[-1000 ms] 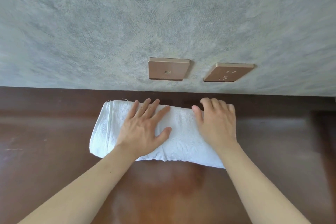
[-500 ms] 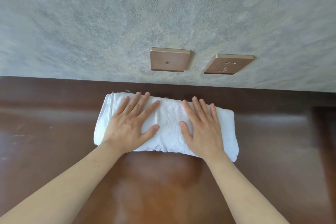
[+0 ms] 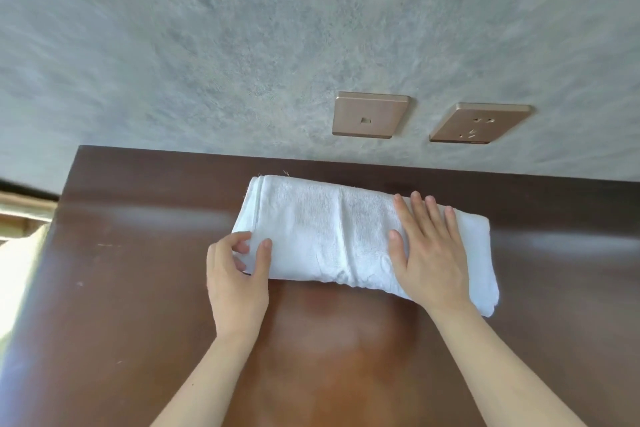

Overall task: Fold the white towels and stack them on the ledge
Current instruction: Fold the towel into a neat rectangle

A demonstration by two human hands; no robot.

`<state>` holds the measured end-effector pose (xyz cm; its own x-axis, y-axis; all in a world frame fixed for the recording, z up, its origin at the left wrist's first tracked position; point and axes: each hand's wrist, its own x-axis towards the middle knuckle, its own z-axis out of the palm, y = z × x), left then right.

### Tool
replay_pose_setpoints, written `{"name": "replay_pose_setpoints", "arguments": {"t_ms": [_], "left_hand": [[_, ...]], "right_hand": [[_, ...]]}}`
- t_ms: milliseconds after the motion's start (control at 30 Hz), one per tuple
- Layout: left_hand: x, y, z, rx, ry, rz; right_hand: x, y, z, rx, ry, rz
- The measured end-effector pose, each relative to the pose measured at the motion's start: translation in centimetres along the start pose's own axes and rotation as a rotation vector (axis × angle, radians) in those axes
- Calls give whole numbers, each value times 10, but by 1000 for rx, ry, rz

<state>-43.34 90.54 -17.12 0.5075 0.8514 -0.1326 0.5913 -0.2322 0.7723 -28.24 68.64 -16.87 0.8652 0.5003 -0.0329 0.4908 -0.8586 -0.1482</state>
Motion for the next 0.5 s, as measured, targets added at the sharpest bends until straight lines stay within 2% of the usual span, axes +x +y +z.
{"name": "replay_pose_setpoints", "arguments": {"t_ms": [167,333,500], "left_hand": [[-9,2,-2,-157,-14,-189],[2,0,-5,-149,-35,-187],[8,-6,-11,-98,-52,-191]], "right_hand": [[0,-4,-1,-12,13,12],[1,-18,-5,-37,-61,80],[-6,-37,-1,-54,-109,22]]}}
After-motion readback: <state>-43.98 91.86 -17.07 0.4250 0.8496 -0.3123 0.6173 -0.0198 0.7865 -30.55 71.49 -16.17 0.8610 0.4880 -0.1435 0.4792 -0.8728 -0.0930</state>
